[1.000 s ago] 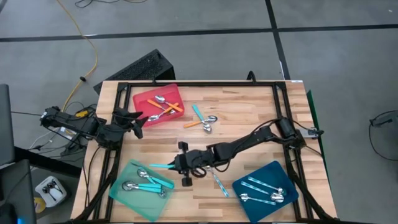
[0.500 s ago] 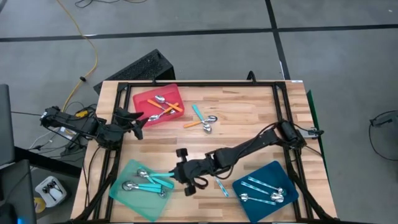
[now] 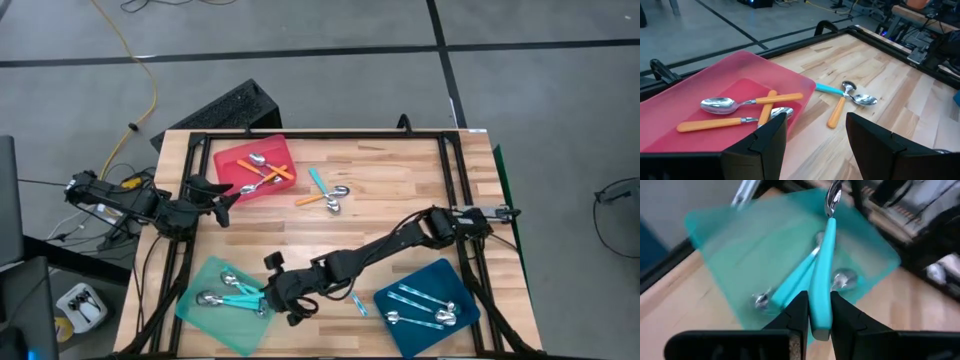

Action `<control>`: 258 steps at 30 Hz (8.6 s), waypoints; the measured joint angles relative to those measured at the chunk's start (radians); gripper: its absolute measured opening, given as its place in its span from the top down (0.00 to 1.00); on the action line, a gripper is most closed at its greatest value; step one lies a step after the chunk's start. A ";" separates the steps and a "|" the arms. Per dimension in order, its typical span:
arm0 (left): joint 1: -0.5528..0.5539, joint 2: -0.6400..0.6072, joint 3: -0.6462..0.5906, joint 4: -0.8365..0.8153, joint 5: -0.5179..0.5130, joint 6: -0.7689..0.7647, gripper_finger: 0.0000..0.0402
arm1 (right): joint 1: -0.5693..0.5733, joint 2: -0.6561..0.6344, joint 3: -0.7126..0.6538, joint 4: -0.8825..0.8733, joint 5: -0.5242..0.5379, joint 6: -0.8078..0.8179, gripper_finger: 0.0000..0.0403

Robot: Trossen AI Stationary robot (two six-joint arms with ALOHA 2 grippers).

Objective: Sort silverware by color (type)
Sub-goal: Put the blue spoon into the light blue bin, then put the blue patterned spoon into the blue bin

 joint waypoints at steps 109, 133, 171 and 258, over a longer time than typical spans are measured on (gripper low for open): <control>0.000 0.000 0.000 0.000 -0.006 0.033 0.53 | -0.104 0.202 0.040 0.252 -0.430 0.453 0.78; 0.000 0.000 0.000 0.000 -0.006 0.035 0.53 | -0.104 0.202 0.040 0.250 -0.431 0.454 0.77; 0.000 0.000 0.000 -0.001 -0.006 0.036 0.53 | -0.111 0.199 0.070 0.232 -0.434 0.385 0.64; 0.000 0.001 -0.001 -0.069 -0.015 0.032 0.53 | -0.048 -0.802 -1.258 0.233 0.248 0.836 0.64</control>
